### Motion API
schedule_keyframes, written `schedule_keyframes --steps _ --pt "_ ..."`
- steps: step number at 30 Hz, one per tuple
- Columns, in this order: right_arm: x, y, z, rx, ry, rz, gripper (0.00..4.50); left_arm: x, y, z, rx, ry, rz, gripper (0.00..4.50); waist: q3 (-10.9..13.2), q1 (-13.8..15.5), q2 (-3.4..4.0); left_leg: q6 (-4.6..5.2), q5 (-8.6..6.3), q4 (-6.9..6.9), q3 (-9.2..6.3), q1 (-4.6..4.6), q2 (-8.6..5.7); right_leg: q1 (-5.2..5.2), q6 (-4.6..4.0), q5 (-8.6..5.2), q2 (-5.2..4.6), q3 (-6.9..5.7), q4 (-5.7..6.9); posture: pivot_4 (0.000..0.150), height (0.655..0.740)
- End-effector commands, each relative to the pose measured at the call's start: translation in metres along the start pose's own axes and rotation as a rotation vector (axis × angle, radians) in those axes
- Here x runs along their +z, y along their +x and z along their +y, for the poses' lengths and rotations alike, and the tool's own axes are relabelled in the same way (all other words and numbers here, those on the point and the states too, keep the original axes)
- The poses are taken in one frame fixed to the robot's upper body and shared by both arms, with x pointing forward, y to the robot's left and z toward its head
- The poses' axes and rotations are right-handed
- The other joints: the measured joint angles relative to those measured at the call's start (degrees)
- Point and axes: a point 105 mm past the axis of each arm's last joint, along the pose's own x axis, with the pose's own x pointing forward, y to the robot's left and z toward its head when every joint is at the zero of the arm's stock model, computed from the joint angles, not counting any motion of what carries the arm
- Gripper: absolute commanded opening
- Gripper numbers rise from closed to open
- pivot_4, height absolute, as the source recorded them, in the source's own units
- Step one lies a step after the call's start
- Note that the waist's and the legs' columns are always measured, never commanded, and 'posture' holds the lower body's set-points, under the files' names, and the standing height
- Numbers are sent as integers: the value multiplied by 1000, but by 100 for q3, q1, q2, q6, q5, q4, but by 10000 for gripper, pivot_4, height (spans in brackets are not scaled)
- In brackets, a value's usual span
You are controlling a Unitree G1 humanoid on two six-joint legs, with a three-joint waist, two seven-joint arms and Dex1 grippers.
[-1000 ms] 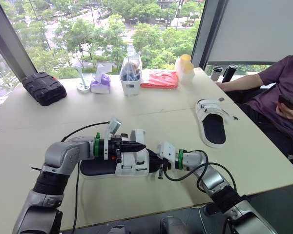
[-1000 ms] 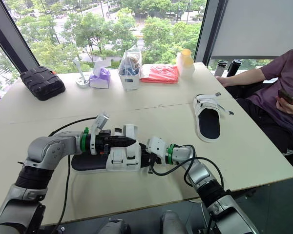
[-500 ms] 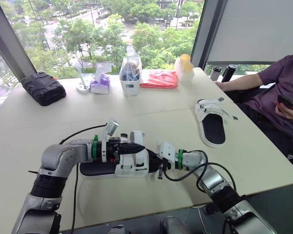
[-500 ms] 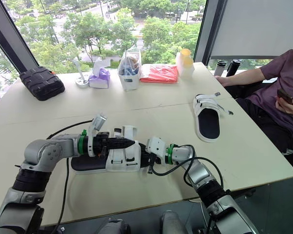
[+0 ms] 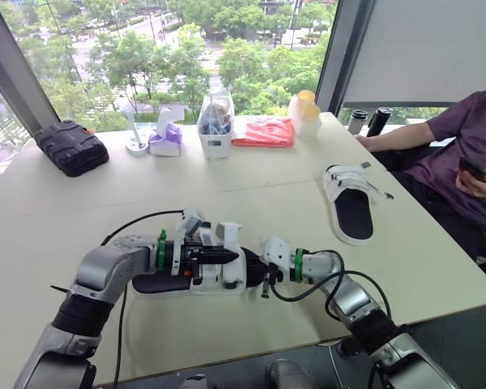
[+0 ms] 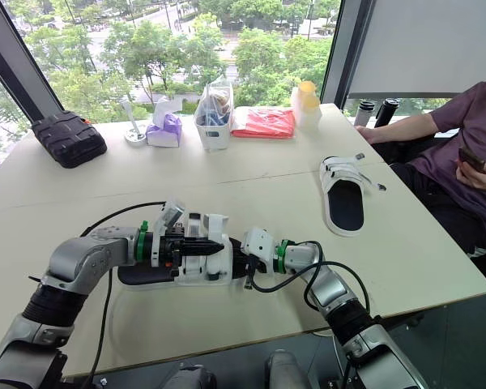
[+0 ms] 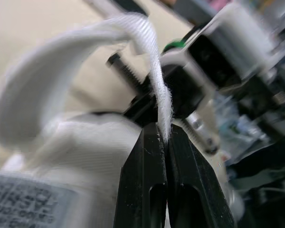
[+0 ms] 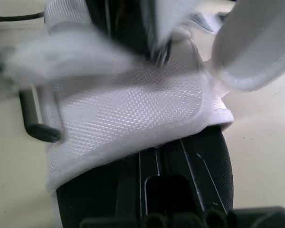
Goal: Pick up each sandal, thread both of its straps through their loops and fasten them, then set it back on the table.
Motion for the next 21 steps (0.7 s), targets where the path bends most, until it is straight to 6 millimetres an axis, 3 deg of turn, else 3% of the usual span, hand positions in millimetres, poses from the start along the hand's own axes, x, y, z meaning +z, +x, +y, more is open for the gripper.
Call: schedule_keyframes --steps 1,7,12,21 --pt "-73 -9 28 28 151 281 0 -7 2 8 44 59 51 662 -1 2 -1 0 0 0 -2 1 0 -1 0 0 0 -1 -1 1500 7400" --pt "-73 -8 27 26 151 280 0 2 4 6 39 101 22 662 0 2 0 0 0 -1 -1 -1 1 0 0 0 0 -1 -4 1500 7400" --pt "-74 -8 29 31 152 284 0 29 1 3 18 53 -97 662 1 7 -3 0 0 0 -5 -1 1 -1 0 0 1 -4 -7 1500 7400" --pt "-74 -8 28 31 151 284 0 34 0 -1 2 42 -115 662 2 -36 -2 3 2 -16 -4 1 -4 -1 0 0 5 -6 -5 1500 7400"
